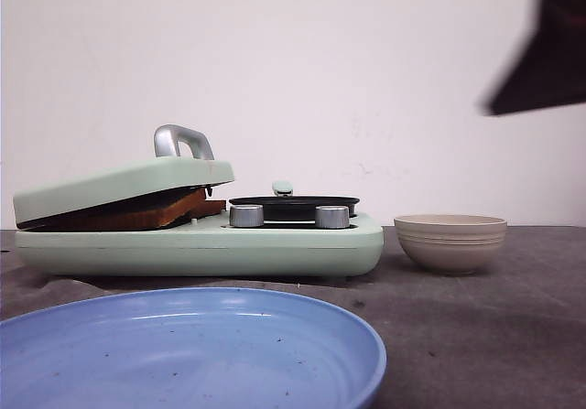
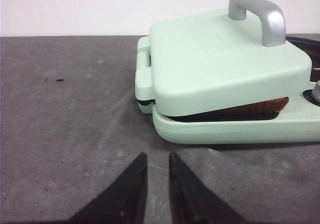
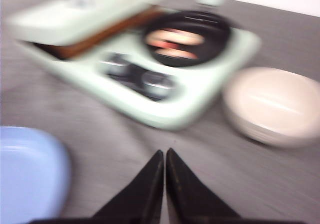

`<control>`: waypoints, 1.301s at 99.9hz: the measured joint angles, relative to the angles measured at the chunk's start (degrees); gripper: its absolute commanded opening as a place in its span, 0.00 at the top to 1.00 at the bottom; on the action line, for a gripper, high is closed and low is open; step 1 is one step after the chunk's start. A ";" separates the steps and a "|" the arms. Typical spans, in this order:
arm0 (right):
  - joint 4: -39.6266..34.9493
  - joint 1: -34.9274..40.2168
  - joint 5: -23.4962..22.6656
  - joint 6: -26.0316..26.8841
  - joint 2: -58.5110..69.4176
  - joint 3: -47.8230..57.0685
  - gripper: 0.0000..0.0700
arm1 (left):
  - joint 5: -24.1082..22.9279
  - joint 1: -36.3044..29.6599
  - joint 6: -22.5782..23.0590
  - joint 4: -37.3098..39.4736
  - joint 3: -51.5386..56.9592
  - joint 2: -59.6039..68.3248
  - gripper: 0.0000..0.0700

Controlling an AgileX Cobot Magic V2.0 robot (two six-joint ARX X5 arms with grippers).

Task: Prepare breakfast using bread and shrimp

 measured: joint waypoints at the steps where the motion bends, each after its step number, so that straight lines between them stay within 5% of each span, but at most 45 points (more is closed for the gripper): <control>1: -0.81 -0.63 -0.07 -0.24 -0.79 -0.04 1.00 | 0.00 0.00 0.00 0.00 0.00 0.00 1.00; 43: -7.37 -23.34 -6.05 -9.99 -29.81 -14.53 1.00 | 0.00 0.00 0.02 0.00 0.00 0.00 1.00; 130: -1.55 -30.08 -4.48 -10.32 -31.71 -19.15 1.00 | -0.04 0.00 0.02 0.00 0.00 0.00 1.00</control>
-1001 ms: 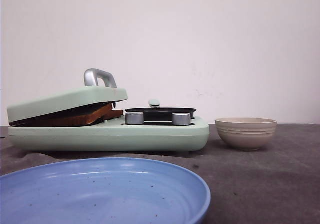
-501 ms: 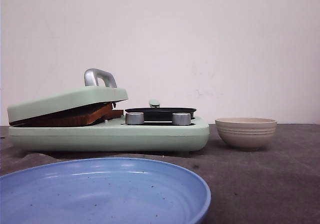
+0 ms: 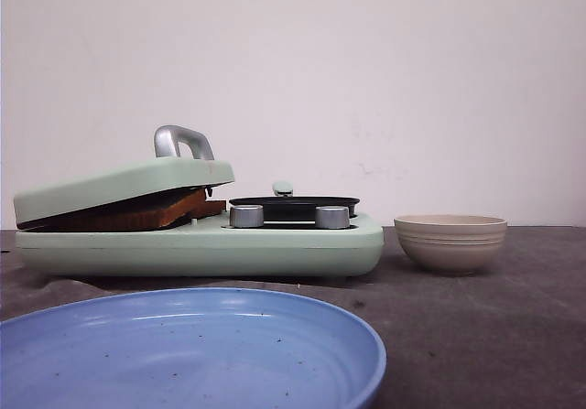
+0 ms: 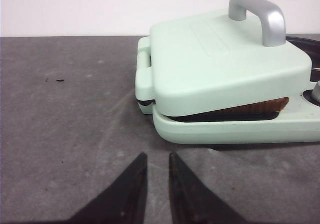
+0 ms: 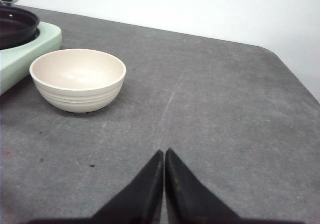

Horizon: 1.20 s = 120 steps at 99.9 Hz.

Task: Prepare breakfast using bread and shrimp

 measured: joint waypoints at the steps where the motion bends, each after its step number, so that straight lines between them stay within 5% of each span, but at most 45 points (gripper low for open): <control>1: 0.00 0.09 0.02 0.00 0.00 -0.02 1.00 | 0.00 0.00 0.00 0.00 0.00 0.00 1.00; 120: 1.05 -0.87 -0.31 0.02 0.00 -0.31 1.00 | 0.00 0.00 0.00 0.00 0.00 0.00 1.00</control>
